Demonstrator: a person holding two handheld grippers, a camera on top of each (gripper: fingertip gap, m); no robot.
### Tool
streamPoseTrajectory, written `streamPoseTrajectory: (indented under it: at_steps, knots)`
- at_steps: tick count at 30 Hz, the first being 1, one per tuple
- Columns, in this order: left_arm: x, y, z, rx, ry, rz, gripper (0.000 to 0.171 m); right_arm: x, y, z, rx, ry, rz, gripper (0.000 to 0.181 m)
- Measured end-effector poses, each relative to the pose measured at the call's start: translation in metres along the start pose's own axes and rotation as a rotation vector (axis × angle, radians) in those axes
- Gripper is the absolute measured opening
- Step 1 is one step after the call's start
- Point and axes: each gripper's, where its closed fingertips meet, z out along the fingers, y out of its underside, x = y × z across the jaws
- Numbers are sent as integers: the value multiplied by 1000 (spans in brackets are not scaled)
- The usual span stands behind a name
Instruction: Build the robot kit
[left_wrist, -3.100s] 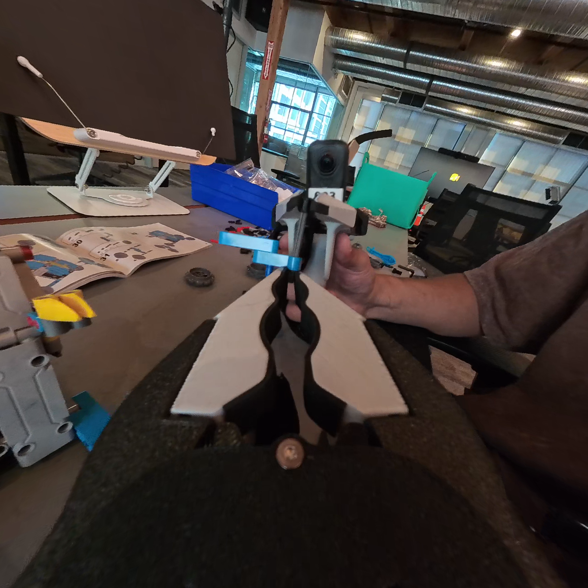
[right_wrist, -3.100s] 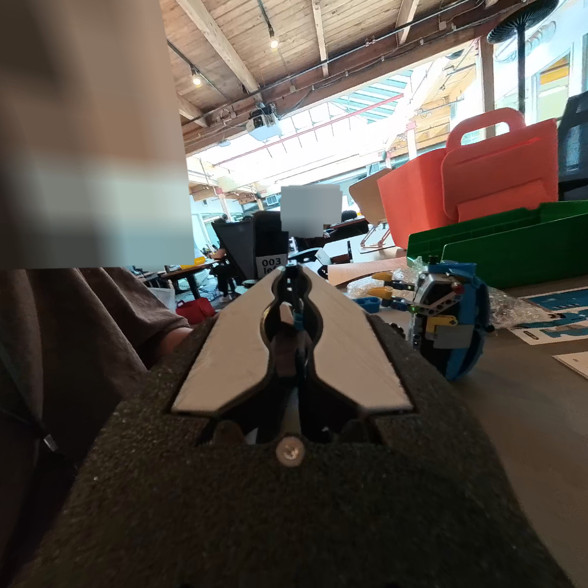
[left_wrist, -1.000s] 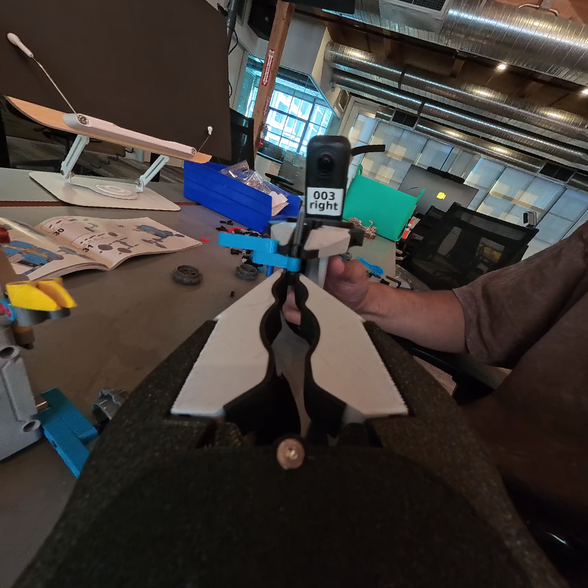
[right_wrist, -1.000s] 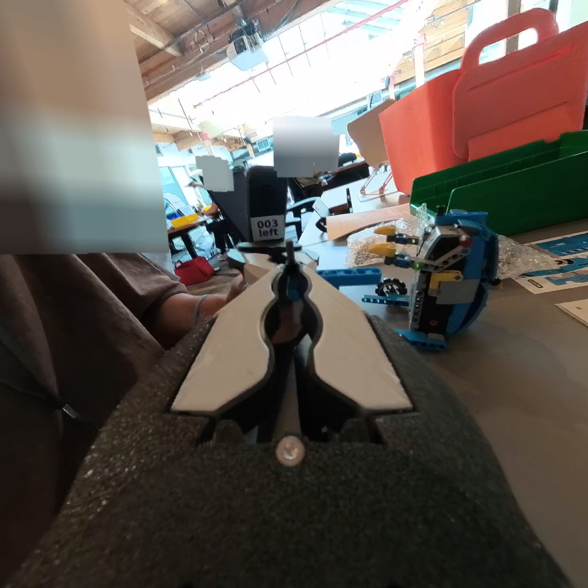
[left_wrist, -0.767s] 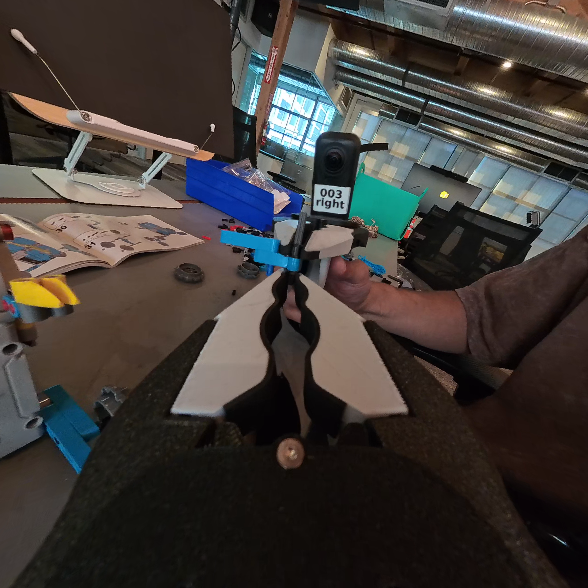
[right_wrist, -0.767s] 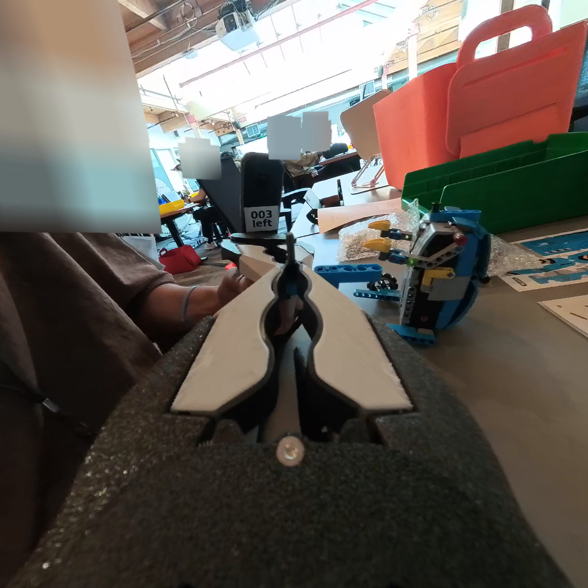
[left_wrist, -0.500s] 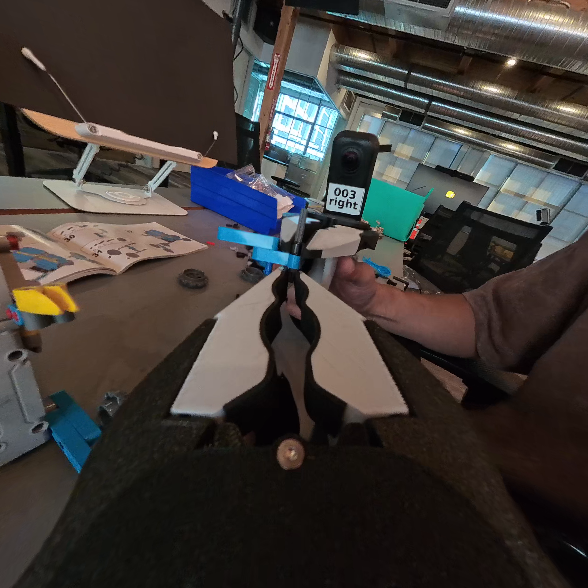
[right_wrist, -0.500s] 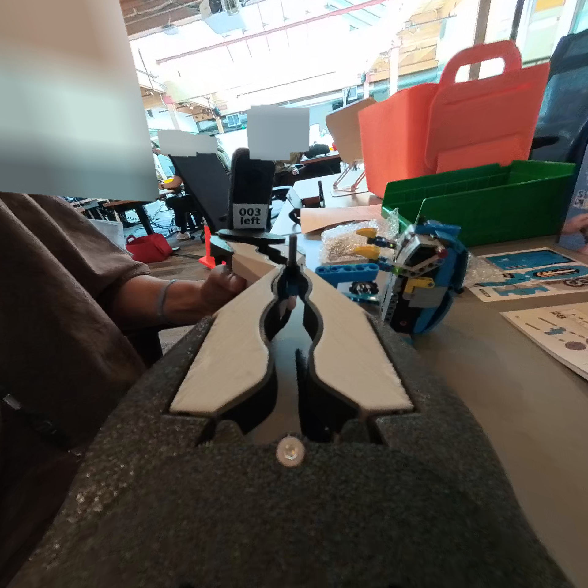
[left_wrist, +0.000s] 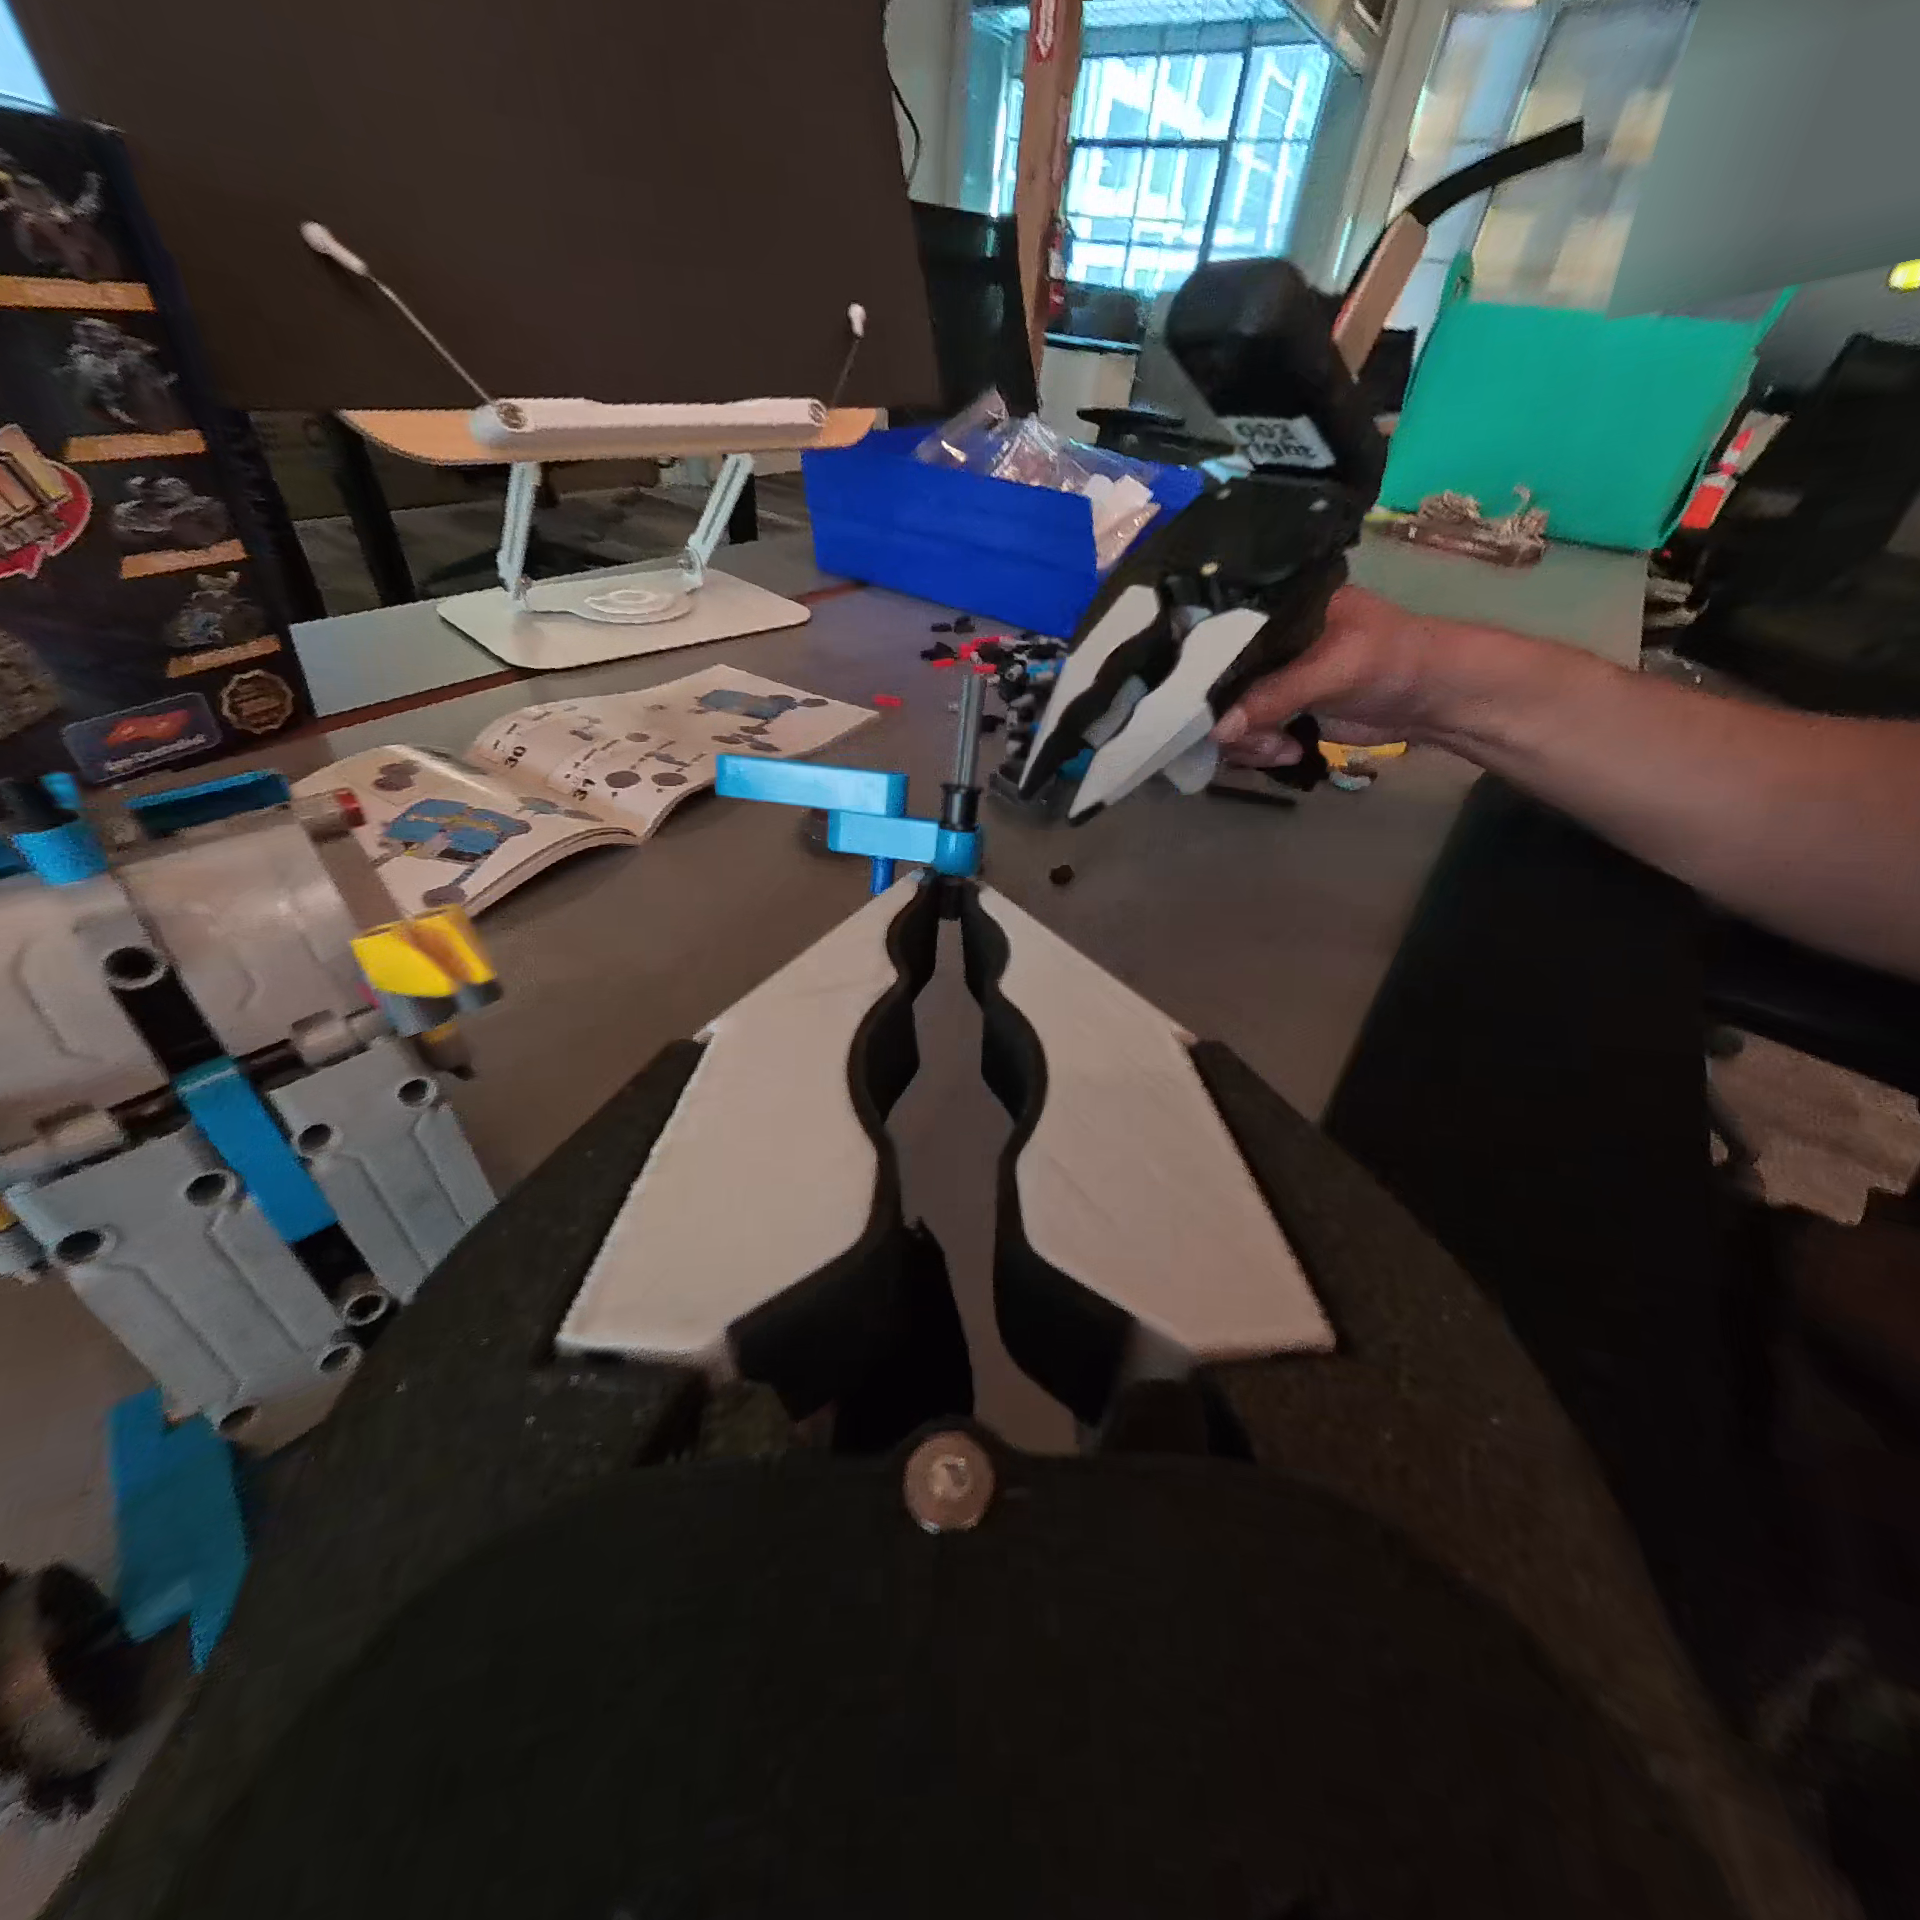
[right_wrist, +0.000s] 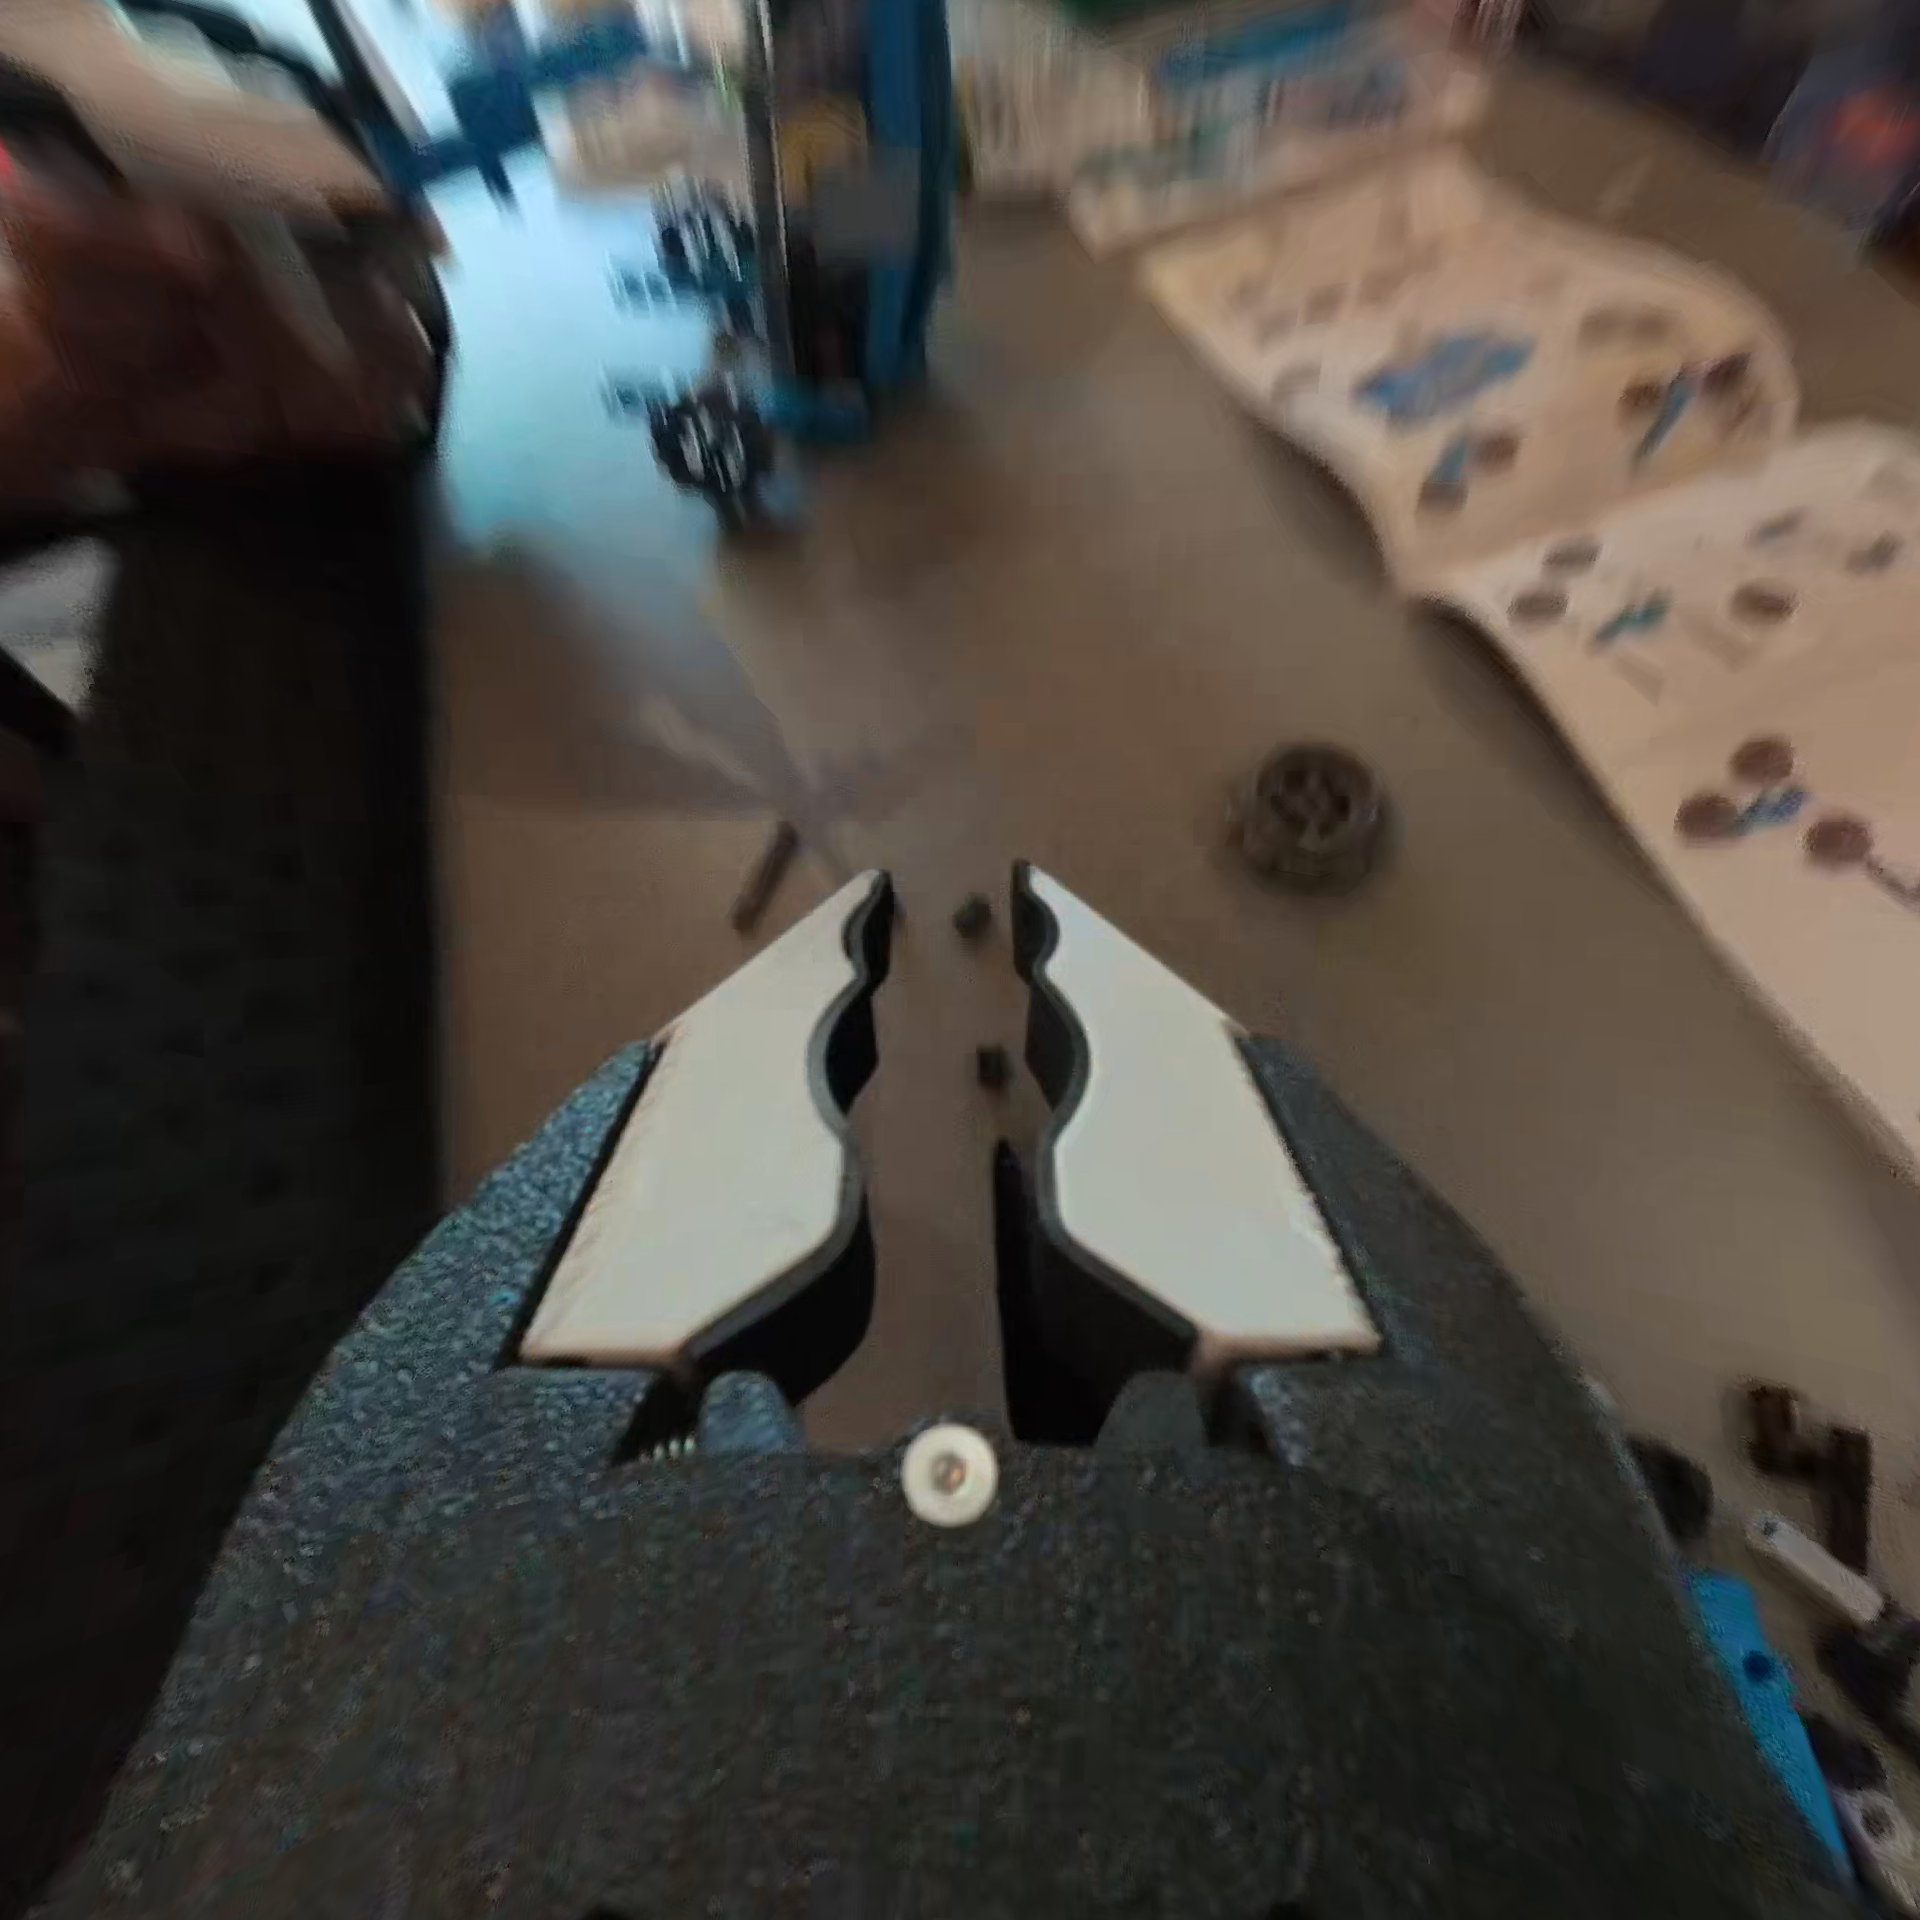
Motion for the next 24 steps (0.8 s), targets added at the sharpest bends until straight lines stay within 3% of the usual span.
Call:
streamPoseTrajectory:
  at_steps: [3, 6, 20, 24]
  knots:
    - [4, 4, 5, -27, 15, 21, 3, 3, 24, 17, -137, 51, -57, 21]
    - [5, 4, 5, -25, 15, 22, 3, 9, 28, 27, -202, 99, -62, 21]
    - [7, 3, 3, -15, 25, 24, 3, 5, 32, 42, -227, 72, 93, 20]
    - [6, 3, 3, -14, 24, 20, 3, 10, 34, 42, -243, 115, 57, 8]
